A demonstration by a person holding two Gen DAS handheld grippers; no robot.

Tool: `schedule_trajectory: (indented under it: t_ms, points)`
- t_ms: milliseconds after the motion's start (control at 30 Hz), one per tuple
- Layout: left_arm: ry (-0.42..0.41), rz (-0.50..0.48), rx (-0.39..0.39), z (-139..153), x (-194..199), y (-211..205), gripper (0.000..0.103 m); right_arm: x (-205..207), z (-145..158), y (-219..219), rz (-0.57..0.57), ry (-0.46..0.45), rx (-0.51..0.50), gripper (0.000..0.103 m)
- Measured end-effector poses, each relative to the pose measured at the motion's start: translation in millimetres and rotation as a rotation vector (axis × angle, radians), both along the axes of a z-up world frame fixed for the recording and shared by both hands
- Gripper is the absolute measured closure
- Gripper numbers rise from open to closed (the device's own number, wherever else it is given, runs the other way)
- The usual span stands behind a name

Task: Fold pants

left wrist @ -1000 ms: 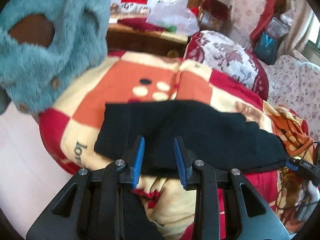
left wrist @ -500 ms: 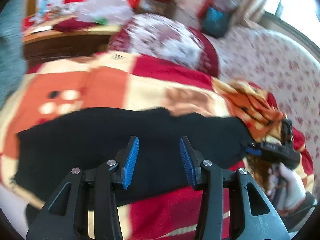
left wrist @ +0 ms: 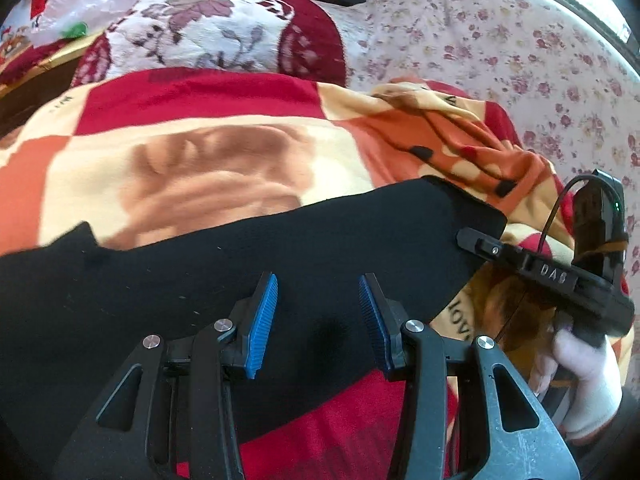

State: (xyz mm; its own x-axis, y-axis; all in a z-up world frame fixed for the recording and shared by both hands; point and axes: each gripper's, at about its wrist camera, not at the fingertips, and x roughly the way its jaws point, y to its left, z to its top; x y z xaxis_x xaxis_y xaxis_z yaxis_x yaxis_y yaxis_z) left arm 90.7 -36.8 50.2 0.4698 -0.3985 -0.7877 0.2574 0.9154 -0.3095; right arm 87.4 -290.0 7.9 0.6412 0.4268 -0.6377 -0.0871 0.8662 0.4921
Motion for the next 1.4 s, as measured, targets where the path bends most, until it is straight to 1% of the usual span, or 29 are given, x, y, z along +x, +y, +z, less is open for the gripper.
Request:
schedule_trajectory:
  t_ms: [67,133,167,233,300,367,467,533,567,600,667,733,800,867,933,967,1000,1133,1233,1400]
  points:
    - [0.017,0.006,-0.013,-7.4,-0.3,-4.3,0.061,0.5,-2.0,2.0,-0.011,0.014,-0.073,0.098]
    - [0.028,0.02,-0.007,-14.3,-0.9,-6.3,0.061,8.7,-17.9,4.3,-0.013,0.079,-0.085,0.098]
    - [0.018,0.026,-0.012,-14.0,-2.4,-5.4,0.061,12.7,-25.6,6.2,-0.022,0.107,-0.091,0.098]
    - [0.016,0.028,-0.008,-9.8,-6.2,-3.3,0.061,13.1,-28.8,8.7,-0.019,0.117,-0.122,0.096]
    - [0.002,0.03,0.001,-2.6,-10.7,1.8,0.061,12.5,-25.3,10.6,-0.009,0.129,-0.151,0.093]
    - [-0.024,0.053,0.018,6.0,-16.6,10.5,0.061,9.0,-18.2,6.3,-0.029,0.143,-0.15,0.09]
    - [-0.046,0.095,0.023,17.2,-26.6,30.6,0.061,-3.1,-3.2,1.1,-0.058,0.116,-0.151,0.088]
    - [-0.059,0.129,0.047,22.3,-33.4,44.4,0.061,-10.4,5.8,2.9,-0.051,0.094,-0.16,0.082]
    - [-0.068,0.147,0.064,25.0,-37.7,52.2,0.061,-14.5,11.8,5.4,-0.04,0.078,-0.168,0.073]
    - [-0.079,0.165,0.074,27.6,-42.7,60.8,0.061,-18.3,18.0,9.1,-0.024,0.058,-0.167,0.064]
    - [-0.089,0.202,0.098,30.7,-51.0,76.4,0.061,-23.8,29.3,19.2,0.009,0.013,-0.177,0.058]
    - [-0.095,0.239,0.107,33.4,-59.9,93.9,0.061,-25.5,39.2,34.3,0.07,-0.026,-0.175,0.057]
    - [-0.096,0.288,0.11,36.2,-69.2,114.6,0.061,-24.0,45.0,52.4,0.145,-0.049,-0.14,0.057]
    - [-0.09,0.345,0.109,37.8,-76.9,136.4,0.061,-21.2,45.8,73.8,0.222,-0.057,-0.101,0.057]
    - [-0.082,0.398,0.101,38.4,-84.4,158.1,0.061,-18.5,44.7,94.1,0.288,-0.057,-0.086,0.057]
    - [-0.079,0.428,0.103,38.1,-87.9,169.5,0.061,-17.4,43.2,108.4,0.324,-0.057,-0.089,0.057]
    - [-0.077,0.457,0.107,37.4,-91.5,180.7,0.061,-16.3,40.9,120.0,0.346,-0.076,-0.099,0.057]
    - [-0.046,0.546,0.122,30.5,-101.1,215.4,0.061,-15.6,30.8,171.7,0.466,-0.053,-0.129,0.057]
    - [-0.032,0.592,0.12,25.7,-107.4,232.2,0.061,-13.5,22.9,204.7,0.534,-0.039,-0.16,0.057]
    - [-0.02,0.634,0.123,20.2,-113.7,247.1,0.061,-9.7,16.6,237.7,0.608,-0.024,-0.18,0.057]
